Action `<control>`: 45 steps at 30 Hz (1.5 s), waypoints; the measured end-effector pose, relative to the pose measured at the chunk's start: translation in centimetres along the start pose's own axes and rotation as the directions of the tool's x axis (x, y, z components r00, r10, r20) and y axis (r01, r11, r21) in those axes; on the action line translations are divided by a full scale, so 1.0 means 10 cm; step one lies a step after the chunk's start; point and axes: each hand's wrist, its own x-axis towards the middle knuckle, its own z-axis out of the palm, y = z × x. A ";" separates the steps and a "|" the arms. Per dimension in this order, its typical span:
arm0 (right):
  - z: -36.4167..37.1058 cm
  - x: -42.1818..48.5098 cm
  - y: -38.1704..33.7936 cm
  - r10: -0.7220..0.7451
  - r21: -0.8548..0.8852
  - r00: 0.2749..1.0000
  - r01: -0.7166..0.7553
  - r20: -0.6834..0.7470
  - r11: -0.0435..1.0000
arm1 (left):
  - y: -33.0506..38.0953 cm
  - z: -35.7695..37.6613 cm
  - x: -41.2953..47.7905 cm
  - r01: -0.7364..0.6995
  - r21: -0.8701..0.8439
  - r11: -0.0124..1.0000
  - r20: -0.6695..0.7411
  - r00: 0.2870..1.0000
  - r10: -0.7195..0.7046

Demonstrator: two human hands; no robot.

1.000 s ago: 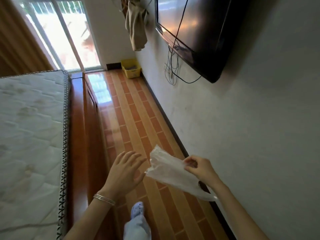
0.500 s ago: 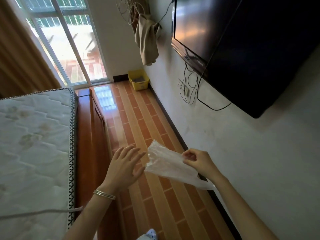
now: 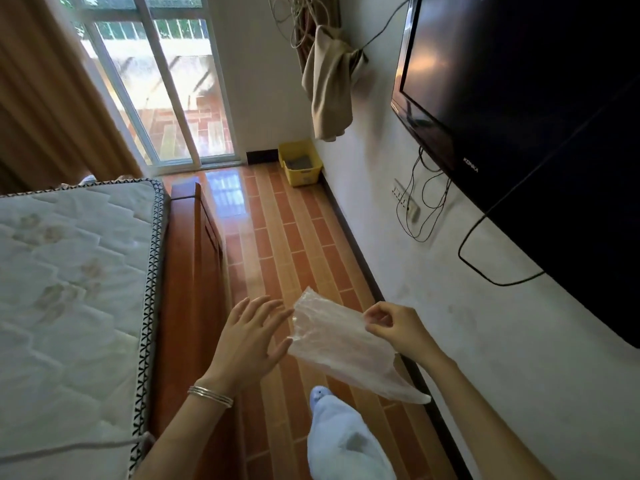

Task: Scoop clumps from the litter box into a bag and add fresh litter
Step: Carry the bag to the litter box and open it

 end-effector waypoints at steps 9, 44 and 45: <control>-0.30 1.50 -0.31 -0.073 -0.007 0.997 0.073 0.035 0.997 | -0.62 -0.05 1.22 0.088 0.042 0.995 -0.014 0.996 -0.087; 0.40 5.95 -1.85 -0.040 0.059 0.996 0.035 0.081 0.998 | -4.20 -0.02 4.18 0.091 -0.002 0.996 0.073 0.993 -0.091; 0.41 6.05 -1.87 -0.029 0.066 0.996 0.024 0.081 0.998 | -4.28 0.00 4.25 0.086 0.001 0.996 0.073 0.994 -0.086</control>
